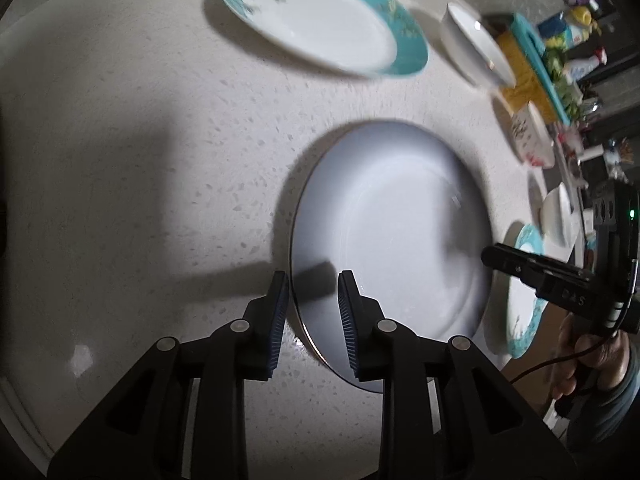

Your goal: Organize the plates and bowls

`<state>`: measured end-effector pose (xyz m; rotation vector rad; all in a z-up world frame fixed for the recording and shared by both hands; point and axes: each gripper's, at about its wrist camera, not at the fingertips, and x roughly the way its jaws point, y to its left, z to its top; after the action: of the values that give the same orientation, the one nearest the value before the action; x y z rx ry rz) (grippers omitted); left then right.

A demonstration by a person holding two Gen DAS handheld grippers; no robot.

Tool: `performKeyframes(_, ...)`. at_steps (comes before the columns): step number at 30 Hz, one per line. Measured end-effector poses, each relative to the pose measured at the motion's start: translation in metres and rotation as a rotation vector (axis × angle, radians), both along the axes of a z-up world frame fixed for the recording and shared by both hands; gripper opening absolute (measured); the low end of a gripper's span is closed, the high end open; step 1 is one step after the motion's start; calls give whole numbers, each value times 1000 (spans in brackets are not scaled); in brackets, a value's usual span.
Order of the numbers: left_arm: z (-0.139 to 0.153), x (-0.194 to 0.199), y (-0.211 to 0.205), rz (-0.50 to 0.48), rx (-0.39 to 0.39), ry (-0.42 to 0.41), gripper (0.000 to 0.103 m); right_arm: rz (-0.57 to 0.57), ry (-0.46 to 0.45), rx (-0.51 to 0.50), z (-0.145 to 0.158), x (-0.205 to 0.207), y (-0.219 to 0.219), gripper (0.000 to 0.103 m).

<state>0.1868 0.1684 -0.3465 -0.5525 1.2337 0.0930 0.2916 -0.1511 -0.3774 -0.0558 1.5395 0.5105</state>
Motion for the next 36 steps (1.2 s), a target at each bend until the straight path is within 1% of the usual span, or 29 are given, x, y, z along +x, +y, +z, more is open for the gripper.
performKeyframes(1, 6, -4, 2, 9, 8, -20, 44, -9, -13, 11, 6, -1, -3, 52)
performKeyframes(2, 15, -9, 6, 23, 14, -56, 62, -22, -34, 25, 15, -3, -6, 58)
performKeyframes(3, 24, -12, 8, 32, 10, -91, 67, -37, -61, 35, 25, -3, -10, 67)
performKeyframes(4, 35, -16, 13, 50, 11, -134, 70, -50, -85, 48, 35, -4, -14, 70)
performKeyframes(6, 56, -20, 21, 70, 8, -193, 70, -77, -124, 98, 54, -4, -23, 71)
performKeyframes(8, 78, -18, 25, 68, 7, -249, 77, -128, -169, 184, 80, -1, -40, 72)
performKeyframes(9, 92, -16, 22, 46, 19, -285, 78, -163, -190, 227, 92, 1, -51, 72)
performKeyframes(11, 112, -5, 5, -41, 15, -332, 78, -259, -239, 300, 117, 7, -82, 74)
performKeyframes(13, 127, 10, -22, -154, -19, -363, 78, -345, -284, 355, 139, 11, -115, 80)
performKeyframes(14, 131, 21, -42, -225, -43, -371, 78, -383, -311, 383, 148, 8, -135, 81)
performKeyframes(15, 132, 29, -56, -271, -61, -369, 78, -405, -330, 401, 153, 4, -149, 82)
performKeyframes(16, 129, 41, -75, -333, -81, -348, 78, -427, -350, 408, 156, -1, -163, 82)
performKeyframes(17, 126, 49, -90, -371, -86, -325, 78, -456, -372, 400, 157, -10, -178, 82)
performKeyframes(18, 119, 63, -114, -438, -91, -282, 78, -479, -380, 393, 155, -19, -189, 82)
performKeyframes(19, 115, 71, -127, -478, -91, -261, 78, -504, -377, 391, 150, -27, -201, 82)
performKeyframes(21, 98, 90, -165, -586, -53, -184, 78, -551, -355, 391, 133, -46, -221, 82)
performKeyframes(23, 81, 102, -197, -671, -22, -136, 78, -587, -344, 390, 112, -69, -237, 82)
performKeyframes(24, 71, 108, -214, -717, 9, -112, 78, -622, -331, 385, 99, -81, -247, 81)
performKeyframes(25, 63, 106, -220, -734, 26, -97, 78, -644, -322, 392, 91, -87, -255, 78)
performKeyframes(26, 54, 111, -229, -746, 43, -76, 78, -682, -311, 415, 78, -98, -266, 76)
performKeyframes(28, 41, 114, -238, -762, 50, -59, 78, -721, -296, 428, 63, -109, -281, 69)
performKeyframes(29, 37, 118, -245, -773, 56, -54, 78, -726, -289, 440, 56, -113, -286, 67)
performKeyframes(31, 28, 126, -247, -792, 57, -44, 78, -715, -279, 452, 45, -117, -293, 60)
performKeyframes(33, 22, 127, -247, -805, 56, -34, 78, -689, -266, 464, 40, -114, -292, 57)
performKeyframes(36, 13, 131, -248, -787, 41, -21, 78, -669, -243, 475, 30, -108, -298, 53)
